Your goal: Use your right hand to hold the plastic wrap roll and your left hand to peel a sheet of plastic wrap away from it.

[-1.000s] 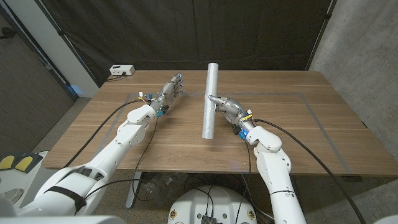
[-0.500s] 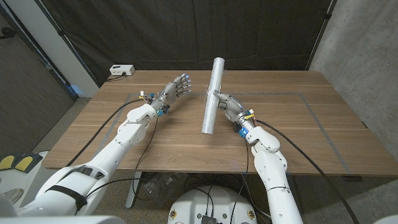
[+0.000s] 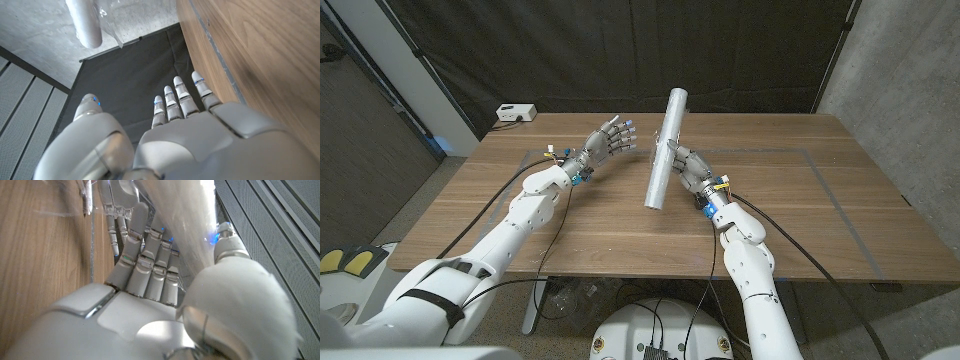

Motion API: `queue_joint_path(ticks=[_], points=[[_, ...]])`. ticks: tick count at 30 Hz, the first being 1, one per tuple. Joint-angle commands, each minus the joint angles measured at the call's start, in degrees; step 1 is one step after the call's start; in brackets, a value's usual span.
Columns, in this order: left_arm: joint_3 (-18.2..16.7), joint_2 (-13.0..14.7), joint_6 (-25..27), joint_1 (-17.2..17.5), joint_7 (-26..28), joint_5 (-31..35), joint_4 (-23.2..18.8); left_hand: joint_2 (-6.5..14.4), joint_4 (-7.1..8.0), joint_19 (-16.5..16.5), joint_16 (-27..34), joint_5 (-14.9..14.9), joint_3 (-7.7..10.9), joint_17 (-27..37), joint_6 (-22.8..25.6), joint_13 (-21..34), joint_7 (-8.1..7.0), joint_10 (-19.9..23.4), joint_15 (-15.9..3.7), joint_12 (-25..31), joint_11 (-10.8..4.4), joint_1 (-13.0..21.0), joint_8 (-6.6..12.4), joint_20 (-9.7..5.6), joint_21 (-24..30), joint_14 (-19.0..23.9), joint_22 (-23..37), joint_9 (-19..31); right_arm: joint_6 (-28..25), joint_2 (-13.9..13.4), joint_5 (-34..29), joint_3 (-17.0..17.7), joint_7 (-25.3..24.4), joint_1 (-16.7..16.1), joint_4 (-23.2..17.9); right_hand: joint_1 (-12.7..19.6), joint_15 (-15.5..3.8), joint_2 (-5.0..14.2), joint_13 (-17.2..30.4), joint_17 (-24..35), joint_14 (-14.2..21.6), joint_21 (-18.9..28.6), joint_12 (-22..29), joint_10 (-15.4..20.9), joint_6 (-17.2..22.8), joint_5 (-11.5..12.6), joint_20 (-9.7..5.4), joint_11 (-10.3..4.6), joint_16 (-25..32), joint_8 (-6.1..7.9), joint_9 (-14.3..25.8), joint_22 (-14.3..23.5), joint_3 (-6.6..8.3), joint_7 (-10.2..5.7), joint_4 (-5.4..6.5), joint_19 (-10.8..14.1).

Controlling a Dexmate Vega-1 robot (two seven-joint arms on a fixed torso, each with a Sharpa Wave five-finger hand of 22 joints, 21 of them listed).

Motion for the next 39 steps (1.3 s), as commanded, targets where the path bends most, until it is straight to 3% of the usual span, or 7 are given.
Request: queue_joint_path(ticks=[1,10,21,26,29,33,39], points=[[1.77,-2.81,-2.14,-6.77,-19.15,-4.88,10.73,-1.41,1.01,-3.96,-2.72,1.07,-2.42,0.76,-0.56,0.46,0.85,-4.06,3.09,-2.48,2.46,-1.77,-1.28,1.60,-0.51,-6.36,1.09,0.49,0.27,0.31,2.83,0.89,2.23,2.93,4.94,2.56,-6.24,7.57,12.63,0.13,6.08,0.74,0.43,6.63,2.05,0.75,-6.21,-6.26,0.14,9.64,0.03,0.29,9.99,-2.10,-0.29,0.85],[3.05,-3.79,-2.69,-7.87,-21.87,-5.00,10.17,0.53,2.67,-8.87,-4.17,1.30,-3.32,1.11,3.70,0.70,1.58,-5.52,4.58,-3.27,2.26,-3.49,-0.35,3.07,-1.78,-11.02,1.56,0.69,-0.46,0.05,4.09,1.11,3.69,4.00,6.84,2.16,-6.23,7.18,13.06,0.26,6.85,1.85,0.45,6.82,2.29,1.44,-6.62,-6.31,0.24,10.01,0.21,0.73,11.26,-2.11,-0.42,1.72],[3.79,-4.15,-3.25,-7.48,-18.92,-3.83,8.55,2.78,2.21,-8.39,-3.27,0.98,-2.80,0.98,12.78,0.72,7.68,-3.70,4.61,-2.64,2.52,-0.90,1.94,3.34,-1.23,-10.40,1.68,0.53,0.61,-1.14,5.63,0.50,8.88,6.06,9.84,1.54,-6.23,6.86,13.44,0.46,7.50,2.77,0.54,7.30,2.43,2.11,-6.76,-6.39,0.38,10.22,0.21,1.28,12.45,-2.13,-0.36,2.00],[3.66,-3.93,-4.39,-6.33,-15.04,-2.62,6.85,3.84,0.49,-3.62,-1.54,0.30,-2.03,0.92,4.20,0.81,6.49,0.07,2.04,-1.84,0.66,3.25,-2.08,1.96,1.52,-4.62,2.15,0.84,0.83,-1.95,6.11,-0.11,11.71,7.17,10.81,1.31,-6.21,6.72,13.66,0.54,7.52,2.96,0.55,7.27,2.59,2.30,-6.79,-6.33,0.35,10.33,0.20,1.43,12.84,-2.27,-0.34,1.90],[3.71,-3.71,-4.72,-5.91,-13.17,-1.84,6.12,4.11,-0.32,-2.78,-1.11,0.18,-1.67,1.07,1.24,0.95,5.36,0.86,1.03,-1.73,0.26,5.01,-3.08,1.39,2.25,-3.06,2.35,1.10,0.88,-2.34,5.77,-0.48,12.23,7.46,10.76,1.17,-6.20,6.62,13.71,0.58,7.55,3.06,0.52,7.32,2.71,2.42,-6.79,-6.43,0.35,10.40,0.18,1.51,13.09,-2.20,-0.33,1.83],[4.21,-3.20,-4.71,-5.96,-12.12,-0.64,5.61,4.92,-1.61,-0.73,-0.04,0.10,-0.85,1.34,1.69,1.34,4.84,3.85,-0.41,-0.79,-0.92,8.01,-2.50,0.32,3.78,0.32,2.73,1.50,0.84,-2.39,5.74,-0.56,12.33,7.57,10.74,0.95,-6.21,6.50,13.78,0.65,7.61,3.16,0.49,7.36,2.74,2.58,-6.77,-6.37,0.34,10.41,0.11,1.61,13.44,-2.29,-0.31,1.67],[5.08,-3.64,-5.10,-7.62,-14.69,-0.24,7.77,6.03,-2.42,0.72,1.39,-0.48,-0.39,1.85,11.63,1.96,4.67,9.74,-1.72,0.71,-2.51,10.68,1.77,0.26,6.05,5.21,3.52,1.98,1.16,-2.41,5.61,-0.70,12.63,8.50,12.20,0.59,-6.22,6.33,13.75,0.78,7.65,3.38,0.37,7.52,2.70,2.85,-6.74,-6.41,0.32,10.46,0.08,1.77,14.08,-2.14,-0.27,1.48]])
